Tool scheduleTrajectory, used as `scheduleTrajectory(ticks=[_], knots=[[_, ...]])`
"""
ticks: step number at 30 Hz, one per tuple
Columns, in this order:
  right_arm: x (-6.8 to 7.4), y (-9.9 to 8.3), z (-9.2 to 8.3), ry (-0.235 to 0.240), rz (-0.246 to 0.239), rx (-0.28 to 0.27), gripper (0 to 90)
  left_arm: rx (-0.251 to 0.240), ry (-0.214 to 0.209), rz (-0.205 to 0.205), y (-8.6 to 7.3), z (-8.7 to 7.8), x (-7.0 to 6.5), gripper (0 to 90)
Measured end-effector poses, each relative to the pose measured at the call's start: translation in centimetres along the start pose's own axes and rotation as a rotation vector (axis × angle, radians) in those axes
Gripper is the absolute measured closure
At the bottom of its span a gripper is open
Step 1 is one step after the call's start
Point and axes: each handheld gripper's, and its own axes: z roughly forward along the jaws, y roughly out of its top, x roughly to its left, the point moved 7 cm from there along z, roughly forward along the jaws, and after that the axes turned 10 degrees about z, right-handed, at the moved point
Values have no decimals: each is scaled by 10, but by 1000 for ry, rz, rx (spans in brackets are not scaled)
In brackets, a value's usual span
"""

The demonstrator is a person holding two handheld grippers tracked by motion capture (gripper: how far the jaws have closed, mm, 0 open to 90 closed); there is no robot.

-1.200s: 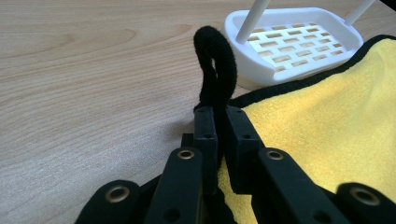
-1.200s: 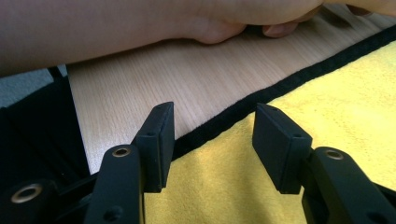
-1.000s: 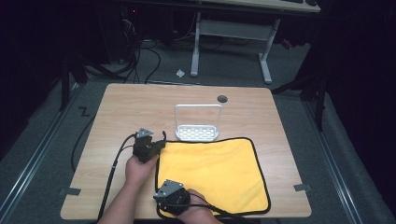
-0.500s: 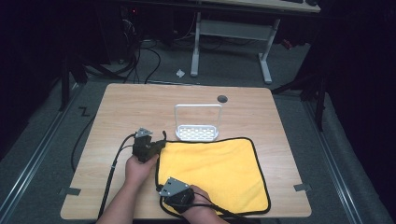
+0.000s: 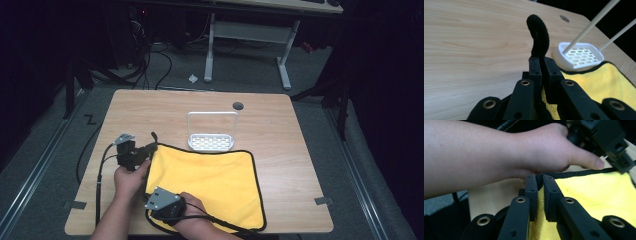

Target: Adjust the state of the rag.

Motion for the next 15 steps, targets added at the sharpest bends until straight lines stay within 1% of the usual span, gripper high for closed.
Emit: scheduleTrajectory(ticks=[1,2,6,7,8,11,13,15], knots=[[4,5,4,9,-10,-6,841,0,0,0,0,0,0,856],[4,5,4,9,-10,-6,841,-2,12,1,1,-7,5,856],[23,25,16,47,-37,-33,841,-13,55,0,5,-36,26,858],[29,32,21,60,-55,-41,840,-24,72,-12,6,-47,34,858],[29,32,21,60,-55,-41,840,-24,72,-12,6,-47,34,858],[34,39,26,74,-67,-44,840,-41,86,-31,7,-56,40,863],[34,39,26,72,-68,-44,841,-45,86,-30,8,-56,39,863],[31,38,22,63,-62,-49,840,-52,76,-26,10,-52,34,863]])
